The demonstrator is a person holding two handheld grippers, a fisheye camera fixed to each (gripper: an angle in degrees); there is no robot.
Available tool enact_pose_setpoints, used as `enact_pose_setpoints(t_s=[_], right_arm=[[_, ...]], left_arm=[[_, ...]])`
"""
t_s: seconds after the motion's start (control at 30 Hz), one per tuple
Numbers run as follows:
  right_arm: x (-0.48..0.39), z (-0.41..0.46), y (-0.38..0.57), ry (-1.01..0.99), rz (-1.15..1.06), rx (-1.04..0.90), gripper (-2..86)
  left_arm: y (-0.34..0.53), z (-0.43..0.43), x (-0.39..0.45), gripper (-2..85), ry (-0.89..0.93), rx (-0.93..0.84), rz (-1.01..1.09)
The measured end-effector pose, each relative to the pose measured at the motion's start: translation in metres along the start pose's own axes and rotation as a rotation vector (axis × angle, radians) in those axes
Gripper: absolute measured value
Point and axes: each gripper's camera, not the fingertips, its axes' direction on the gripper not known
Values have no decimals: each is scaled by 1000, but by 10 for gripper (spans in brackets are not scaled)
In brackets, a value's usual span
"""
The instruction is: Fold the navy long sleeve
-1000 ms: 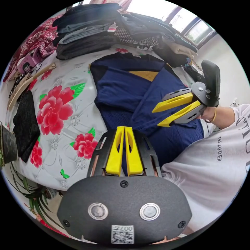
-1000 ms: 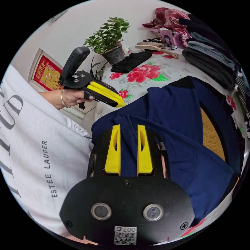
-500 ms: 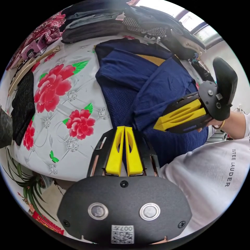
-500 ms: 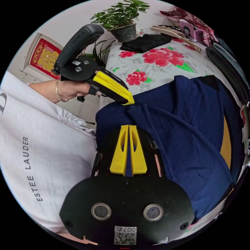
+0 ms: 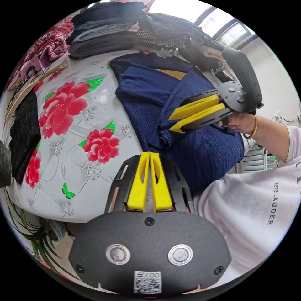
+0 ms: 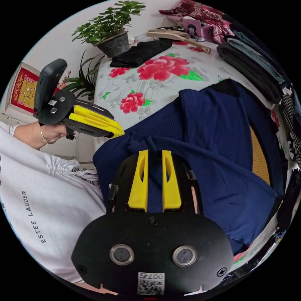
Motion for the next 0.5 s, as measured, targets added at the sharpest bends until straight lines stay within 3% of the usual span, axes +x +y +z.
enact_pose_setpoints(t_s=[0.2,0.33,0.5], right_arm=[[-36,-24,33,-28,-2,79,5],[-64,-23,58,-52,-6,12,17],[-79,-63,93,-106,52,98,39]], left_arm=[[13,0,-7,-9,30,2,-15],[43,-7,-16,-8,41,31,-112],[93,-19,-9,0,25,83,-214]])
